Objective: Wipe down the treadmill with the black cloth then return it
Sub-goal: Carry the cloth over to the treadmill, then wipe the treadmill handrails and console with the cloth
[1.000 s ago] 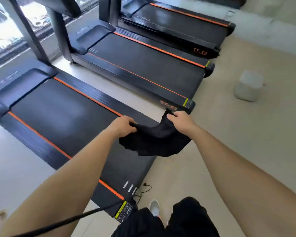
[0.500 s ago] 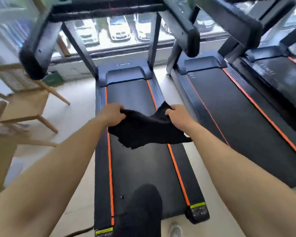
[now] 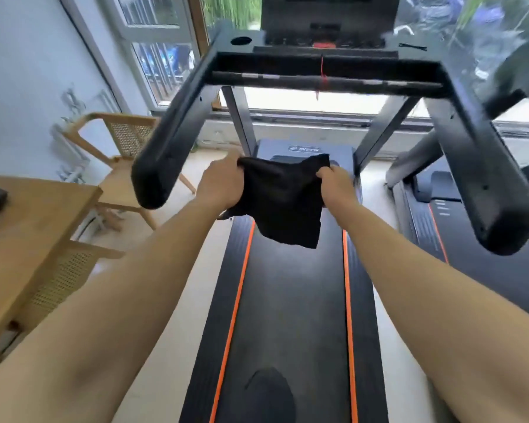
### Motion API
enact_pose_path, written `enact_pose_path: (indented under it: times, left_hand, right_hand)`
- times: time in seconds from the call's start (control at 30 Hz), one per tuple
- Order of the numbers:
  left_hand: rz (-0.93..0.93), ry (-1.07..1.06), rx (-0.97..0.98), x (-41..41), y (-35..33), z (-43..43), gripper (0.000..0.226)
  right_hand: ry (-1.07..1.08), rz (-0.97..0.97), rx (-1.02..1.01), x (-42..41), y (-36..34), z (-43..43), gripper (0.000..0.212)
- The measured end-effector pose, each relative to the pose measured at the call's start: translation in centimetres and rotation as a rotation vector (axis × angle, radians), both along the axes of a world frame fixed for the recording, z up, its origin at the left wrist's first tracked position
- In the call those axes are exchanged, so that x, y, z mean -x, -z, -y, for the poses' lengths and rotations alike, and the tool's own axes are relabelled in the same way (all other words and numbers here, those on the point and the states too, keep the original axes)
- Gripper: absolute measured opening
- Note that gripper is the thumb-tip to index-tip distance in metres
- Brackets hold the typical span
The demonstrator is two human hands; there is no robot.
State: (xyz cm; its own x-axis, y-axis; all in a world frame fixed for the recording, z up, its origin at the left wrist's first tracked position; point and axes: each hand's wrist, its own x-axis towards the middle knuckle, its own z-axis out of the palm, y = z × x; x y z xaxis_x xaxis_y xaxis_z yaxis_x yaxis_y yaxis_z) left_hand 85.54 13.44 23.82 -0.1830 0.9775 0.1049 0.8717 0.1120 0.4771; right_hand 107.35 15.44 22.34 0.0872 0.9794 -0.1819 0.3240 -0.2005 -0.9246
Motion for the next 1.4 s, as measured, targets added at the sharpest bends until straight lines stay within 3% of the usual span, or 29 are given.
enact_pose_path:
  times: [0.13,0.33,0.53,0.63,0.77,0.9,0.93,1.0,1.1,1.17,1.23,1.4]
  left_hand:
    - [0.032,0.028,0.111,4.4,-6.4,-4.3,0.019]
    - [0.119,-0.137,0.301,11.9,-12.2,-7.2,0.019]
    - [-0.122,-0.248,0.484,19.9,-12.1,-11.2,0.012]
    - [-0.236,-0.324,0.467,24.3,-11.5,-15.1,0.015]
    - [-0.321,-0.378,0.435,27.2,-9.3,-21.5,0.025]
    - [-0.381,-0.485,0.296,26.1,-6.1,-25.0,0.041]
    - [-0.308,-0.528,0.245,25.3,-5.4,-25.1,0.049]
    - [0.033,-0.635,0.197,23.5,-4.0,-24.4,0.060]
    - [0.481,-0.698,0.450,21.5,-1.6,-22.8,0.055]
    - [0.592,-0.647,0.573,21.4,-0.8,-22.1,0.055]
    - [0.669,-0.616,0.569,21.9,-0.4,-22.6,0.059]
    - [0.749,-0.469,0.513,23.3,0.7,-27.9,0.059]
  right_hand:
    - [-0.116,0.113,0.053,4.7,-6.0,-5.7,0.015]
    - [-0.308,0.178,0.072,10.9,-11.8,-11.5,0.032]
    - [-0.441,0.078,0.170,17.8,-10.3,-17.5,0.023]
    - [-0.504,0.068,0.260,22.4,-7.6,-21.8,0.029]
    - [-0.423,-0.034,0.372,27.3,-5.2,-26.9,0.017]
    - [-0.326,0.045,0.367,29.8,-3.0,-28.5,0.043]
    - [-0.301,0.152,0.306,30.3,-2.4,-28.1,0.058]
    - [-0.274,0.290,0.201,31.2,-2.3,-25.8,0.078]
    - [-0.350,0.173,0.259,33.1,-1.1,-22.2,0.082]
    - [-0.358,0.017,0.377,34.5,0.1,-20.7,0.077]
    - [-0.280,-0.141,0.461,35.7,0.9,-20.2,0.074]
    - [-0.020,-0.332,0.417,37.4,1.6,-24.1,0.069]
